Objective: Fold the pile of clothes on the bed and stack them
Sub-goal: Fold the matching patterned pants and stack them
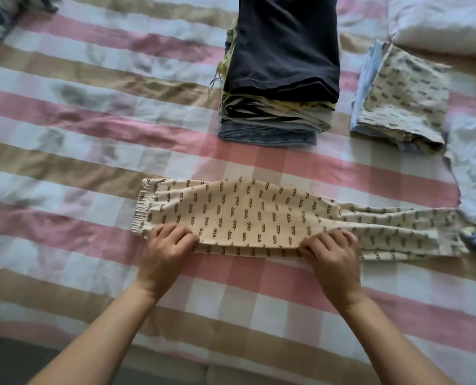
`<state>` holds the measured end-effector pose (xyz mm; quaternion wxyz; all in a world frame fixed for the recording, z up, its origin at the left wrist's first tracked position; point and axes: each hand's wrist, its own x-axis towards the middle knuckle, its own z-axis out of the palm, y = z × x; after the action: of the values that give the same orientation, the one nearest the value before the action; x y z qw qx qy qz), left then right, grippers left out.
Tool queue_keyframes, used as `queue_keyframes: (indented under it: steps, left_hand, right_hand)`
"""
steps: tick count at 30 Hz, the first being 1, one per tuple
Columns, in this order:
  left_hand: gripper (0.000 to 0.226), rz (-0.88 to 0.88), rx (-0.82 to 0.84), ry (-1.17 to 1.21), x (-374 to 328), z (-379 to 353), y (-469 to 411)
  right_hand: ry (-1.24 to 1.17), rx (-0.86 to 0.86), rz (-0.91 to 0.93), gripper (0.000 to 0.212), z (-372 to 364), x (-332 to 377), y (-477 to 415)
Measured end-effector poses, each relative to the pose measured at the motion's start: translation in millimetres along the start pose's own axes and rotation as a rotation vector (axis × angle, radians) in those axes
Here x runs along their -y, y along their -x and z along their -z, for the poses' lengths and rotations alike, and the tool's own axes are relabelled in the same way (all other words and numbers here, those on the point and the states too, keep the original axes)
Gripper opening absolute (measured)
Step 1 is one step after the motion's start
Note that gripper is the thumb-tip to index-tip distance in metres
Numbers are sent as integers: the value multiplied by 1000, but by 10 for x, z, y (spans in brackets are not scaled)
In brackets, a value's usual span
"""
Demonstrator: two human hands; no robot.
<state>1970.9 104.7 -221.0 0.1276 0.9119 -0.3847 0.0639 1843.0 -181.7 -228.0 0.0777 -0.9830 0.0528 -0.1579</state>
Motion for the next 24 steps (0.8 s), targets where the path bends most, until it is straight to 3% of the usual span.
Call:
queue_keyframes:
  steps: [5, 8, 11, 15, 19, 22, 24]
  left_hand:
    - [22, 5, 22, -24, 14, -70, 160]
    - [26, 126, 59, 84, -37, -82, 193]
    - [31, 367, -22, 235, -45, -20, 69]
    - [21, 437, -129, 381, -83, 13, -521]
    - [25, 429, 132, 520, -206, -170, -1199]
    - [27, 311, 392, 249, -123, -357, -1482]
    - [31, 248, 523, 79, -22, -373, -1521]
  right_hand:
    - [39, 122, 106, 8, 4, 94, 293]
    - [22, 204, 58, 7, -38, 135, 230]
    - [-178, 185, -94, 26, -2, 157, -13]
    - [-376, 78, -450, 13, -31, 99, -553]
    - [-354, 260, -569, 20, -271, -105, -999]
    - [-265, 499, -470, 13, -407, -265, -1170]
    - [-219, 565, -403, 8, -434, -326, -1245]
